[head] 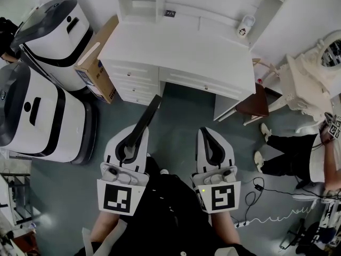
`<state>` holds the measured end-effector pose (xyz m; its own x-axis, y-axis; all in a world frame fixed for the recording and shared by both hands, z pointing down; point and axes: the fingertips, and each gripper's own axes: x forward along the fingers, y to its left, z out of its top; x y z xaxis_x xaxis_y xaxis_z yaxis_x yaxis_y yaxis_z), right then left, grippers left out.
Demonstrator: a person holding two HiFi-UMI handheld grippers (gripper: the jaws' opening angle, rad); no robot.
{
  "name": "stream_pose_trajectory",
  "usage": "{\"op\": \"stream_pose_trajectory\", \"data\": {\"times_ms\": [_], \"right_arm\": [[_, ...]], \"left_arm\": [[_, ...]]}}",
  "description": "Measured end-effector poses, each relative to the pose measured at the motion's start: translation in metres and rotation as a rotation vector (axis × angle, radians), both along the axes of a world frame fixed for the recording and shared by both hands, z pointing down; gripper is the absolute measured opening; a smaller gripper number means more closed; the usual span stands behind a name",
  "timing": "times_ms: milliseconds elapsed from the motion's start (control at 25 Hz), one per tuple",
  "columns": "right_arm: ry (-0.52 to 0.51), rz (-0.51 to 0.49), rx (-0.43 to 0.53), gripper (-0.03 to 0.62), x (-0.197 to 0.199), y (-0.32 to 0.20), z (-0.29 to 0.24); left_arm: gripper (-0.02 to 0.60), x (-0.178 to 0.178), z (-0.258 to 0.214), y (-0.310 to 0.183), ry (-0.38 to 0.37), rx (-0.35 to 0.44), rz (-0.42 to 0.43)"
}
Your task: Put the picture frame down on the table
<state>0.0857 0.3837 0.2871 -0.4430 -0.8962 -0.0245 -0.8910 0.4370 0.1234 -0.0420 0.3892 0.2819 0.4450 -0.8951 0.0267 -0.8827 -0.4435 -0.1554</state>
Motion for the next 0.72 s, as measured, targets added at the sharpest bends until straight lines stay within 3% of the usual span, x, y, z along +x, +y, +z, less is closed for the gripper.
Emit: {"op": "stream_pose_trajectory", "data": {"times_ms": [360, 720], "right_arm": [[0.000, 0.009, 0.003, 0.002, -0.004, -0.019, 0.003], [0.038, 0.056, 0.013, 0.002, -0.008, -0.072, 0.001]], "left_arm": [[0.012, -0.005, 0.002, -0.023, 0.019, 0.005, 0.005], [0.012, -0.006, -0.003, -0.082, 0.015, 0.011, 0.055]]}}
